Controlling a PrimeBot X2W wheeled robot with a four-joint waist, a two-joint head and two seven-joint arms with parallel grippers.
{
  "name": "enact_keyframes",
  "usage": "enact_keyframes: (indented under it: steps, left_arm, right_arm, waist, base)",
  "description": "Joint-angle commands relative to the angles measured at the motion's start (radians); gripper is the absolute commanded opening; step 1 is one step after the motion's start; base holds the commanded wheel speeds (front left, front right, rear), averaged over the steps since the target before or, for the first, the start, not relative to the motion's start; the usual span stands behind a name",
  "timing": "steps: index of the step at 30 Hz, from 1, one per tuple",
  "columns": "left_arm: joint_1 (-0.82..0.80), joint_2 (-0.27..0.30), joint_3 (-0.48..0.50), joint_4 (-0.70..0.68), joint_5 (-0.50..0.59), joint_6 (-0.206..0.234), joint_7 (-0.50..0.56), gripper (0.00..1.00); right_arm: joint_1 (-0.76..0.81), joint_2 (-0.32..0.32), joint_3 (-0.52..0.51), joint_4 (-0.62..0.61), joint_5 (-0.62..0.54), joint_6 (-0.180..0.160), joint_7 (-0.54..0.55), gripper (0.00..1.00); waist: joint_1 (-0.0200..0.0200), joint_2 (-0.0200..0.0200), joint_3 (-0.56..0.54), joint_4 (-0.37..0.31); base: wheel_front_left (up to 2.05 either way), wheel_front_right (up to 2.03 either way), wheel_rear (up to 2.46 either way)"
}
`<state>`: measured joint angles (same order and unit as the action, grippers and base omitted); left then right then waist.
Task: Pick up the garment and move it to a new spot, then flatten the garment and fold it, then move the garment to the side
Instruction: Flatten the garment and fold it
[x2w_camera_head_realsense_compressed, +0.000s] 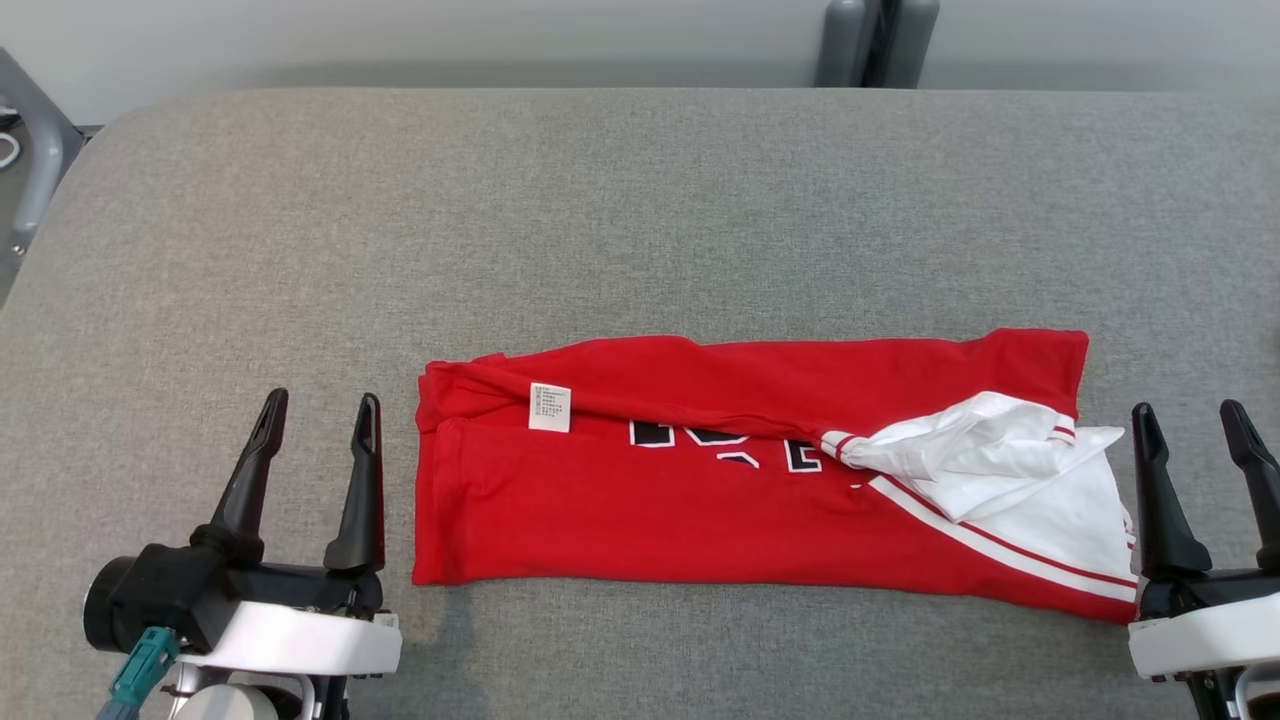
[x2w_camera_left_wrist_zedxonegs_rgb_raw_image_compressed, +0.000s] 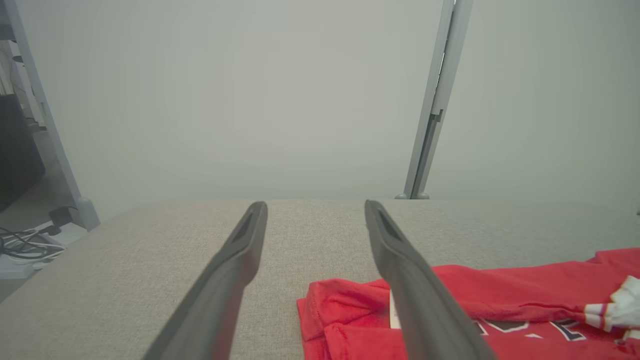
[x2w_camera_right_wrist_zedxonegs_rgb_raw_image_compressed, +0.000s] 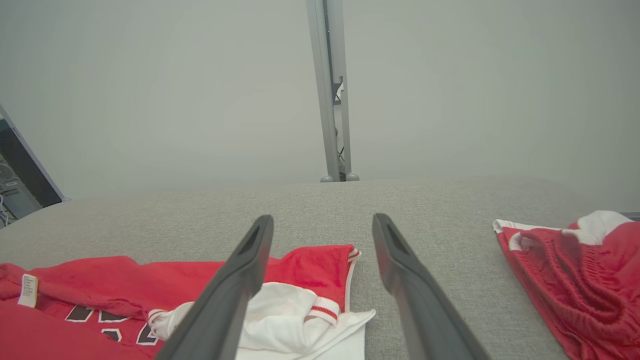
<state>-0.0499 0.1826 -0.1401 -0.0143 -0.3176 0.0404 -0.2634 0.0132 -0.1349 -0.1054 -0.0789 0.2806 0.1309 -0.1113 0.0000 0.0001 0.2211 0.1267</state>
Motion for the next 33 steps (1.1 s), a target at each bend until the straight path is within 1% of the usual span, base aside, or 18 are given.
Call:
enact_keyframes:
  steps: [1, 4, 7, 12, 16, 17, 19, 26, 27, 28, 29, 33]
  left_arm:
    - [-0.013, 0.000, 0.007, 0.005, 0.007, -0.007, -0.001, 1.00]
    - [-0.021, -0.009, 0.009, 0.010, 0.016, -0.014, -0.002, 1.00]
    - [-0.030, -0.017, 0.012, 0.008, 0.023, -0.020, -0.002, 1.00]
    - [-0.055, -0.027, 0.002, 0.017, 0.030, -0.033, -0.002, 1.00]
    - [-0.070, -0.038, -0.003, 0.025, 0.038, -0.044, -0.002, 1.00]
    - [-0.079, -0.046, -0.004, 0.027, 0.041, -0.047, -0.002, 1.00]
    - [-0.085, -0.052, -0.004, 0.029, 0.045, -0.049, -0.002, 1.00]
    - [-0.098, -0.065, 0.007, 0.037, 0.055, -0.066, -0.002, 1.00]
    - [-0.100, -0.066, 0.010, 0.039, 0.056, -0.067, -0.002, 1.00]
    - [-0.102, -0.068, 0.013, 0.039, 0.058, -0.068, -0.002, 1.00]
    - [-0.103, -0.069, 0.015, 0.041, 0.059, -0.068, -0.002, 1.00]
    - [-0.108, -0.073, 0.025, 0.046, 0.064, -0.075, -0.002, 1.00]
  right_arm:
    - [0.005, -0.007, -0.004, 0.004, 0.003, 0.000, 0.004, 1.00]
    - [-0.009, -0.013, -0.009, 0.010, 0.012, 0.000, 0.012, 1.00]
    - [-0.039, -0.027, -0.040, 0.043, 0.026, -0.001, 0.025, 1.00]
    - [-0.094, -0.066, -0.058, 0.173, 0.056, 0.000, 0.037, 1.00]
    - [-0.133, -0.075, -0.016, 0.290, 0.080, 0.000, 0.035, 1.00]
    - [-0.150, -0.072, 0.014, 0.345, 0.091, 0.000, 0.032, 1.00]
    - [-0.164, -0.067, 0.046, 0.396, 0.105, 0.000, 0.032, 1.00]
    - [-0.195, -0.063, 0.162, 0.532, 0.167, 0.000, 0.027, 1.00]
    - [-0.196, -0.063, 0.175, 0.546, 0.177, 0.000, 0.028, 0.48]
    - [-0.201, -0.065, 0.186, 0.558, 0.183, 0.000, 0.023, 0.13]
    - [-0.205, -0.065, 0.194, 0.565, 0.193, 0.000, 0.015, 0.00]
    - [-0.216, -0.082, 0.214, 0.582, 0.221, -0.001, -0.027, 0.00]
  waist:
    - [0.0000, -0.0001, 0.003, 0.004]
    - [0.0000, -0.0001, 0.009, 0.009]
    - [0.0000, -0.0001, 0.021, 0.010]
    - [0.0000, -0.0001, 0.047, 0.023]
    - [0.0000, -0.0001, 0.065, 0.041]
    - [0.0000, -0.0001, 0.070, 0.048]
    - [0.0000, -0.0001, 0.076, 0.052]
    - [0.0000, -0.0001, 0.088, 0.062]
    - [0.0000, -0.0001, 0.088, 0.061]
    - [0.0000, -0.0001, 0.089, 0.060]
    - [0.0000, -0.0001, 0.090, 0.058]
    - [0.0000, -0.0001, 0.092, 0.048]
  base:
    - [0.00, 0.00, 0.00]
    - [0.00, 0.00, 0.00]
    - [0.00, 0.00, 0.00]
    - [0.00, 0.00, 0.00]
    - [0.00, 0.00, 0.00]
    - [0.00, 0.00, 0.00]
    - [0.00, 0.00, 0.00]
    - [0.00, 0.00, 0.00]
    - [0.00, 0.00, 0.00]
    - [0.00, 0.00, 0.00]
    - [0.00, 0.00, 0.00]
    - [0.00, 0.00, 0.00]
